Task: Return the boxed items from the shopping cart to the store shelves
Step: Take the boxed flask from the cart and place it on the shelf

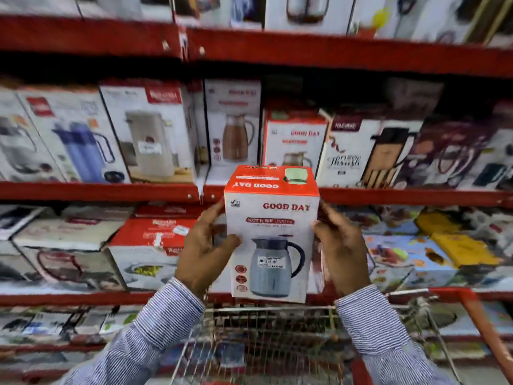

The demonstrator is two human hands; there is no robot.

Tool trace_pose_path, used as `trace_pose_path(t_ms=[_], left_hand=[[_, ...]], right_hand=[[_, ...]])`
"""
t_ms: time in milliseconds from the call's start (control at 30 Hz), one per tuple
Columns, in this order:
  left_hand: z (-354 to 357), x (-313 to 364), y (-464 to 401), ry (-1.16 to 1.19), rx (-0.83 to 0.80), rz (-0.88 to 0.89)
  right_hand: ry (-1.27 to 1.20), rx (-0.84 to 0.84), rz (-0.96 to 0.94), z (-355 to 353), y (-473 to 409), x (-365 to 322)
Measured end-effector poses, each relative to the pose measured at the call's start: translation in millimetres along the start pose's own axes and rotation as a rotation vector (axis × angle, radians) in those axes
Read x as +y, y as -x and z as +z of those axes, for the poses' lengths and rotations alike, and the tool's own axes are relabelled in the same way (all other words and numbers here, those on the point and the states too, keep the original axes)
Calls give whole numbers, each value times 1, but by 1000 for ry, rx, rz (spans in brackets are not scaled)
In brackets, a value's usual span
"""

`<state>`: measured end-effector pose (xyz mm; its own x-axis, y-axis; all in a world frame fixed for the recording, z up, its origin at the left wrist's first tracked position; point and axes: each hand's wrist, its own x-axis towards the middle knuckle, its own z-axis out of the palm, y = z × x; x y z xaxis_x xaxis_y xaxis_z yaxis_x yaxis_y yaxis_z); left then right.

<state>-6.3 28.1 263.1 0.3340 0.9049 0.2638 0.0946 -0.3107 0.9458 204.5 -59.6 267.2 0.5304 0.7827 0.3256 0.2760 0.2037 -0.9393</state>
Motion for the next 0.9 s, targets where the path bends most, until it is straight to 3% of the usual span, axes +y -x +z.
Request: trace_pose_path(t_ms=[300,733,900], left_hand=[[-28,45,-35,-123,112,198],[-80,63,-68,-264,193,254],[-94,73,-98,-287,232,315]], right_hand=[[-8,38,-196,7,-37,-65],[156,-80,-213,61,-65,-92],[261,-21,-222,80,-89,-104]])
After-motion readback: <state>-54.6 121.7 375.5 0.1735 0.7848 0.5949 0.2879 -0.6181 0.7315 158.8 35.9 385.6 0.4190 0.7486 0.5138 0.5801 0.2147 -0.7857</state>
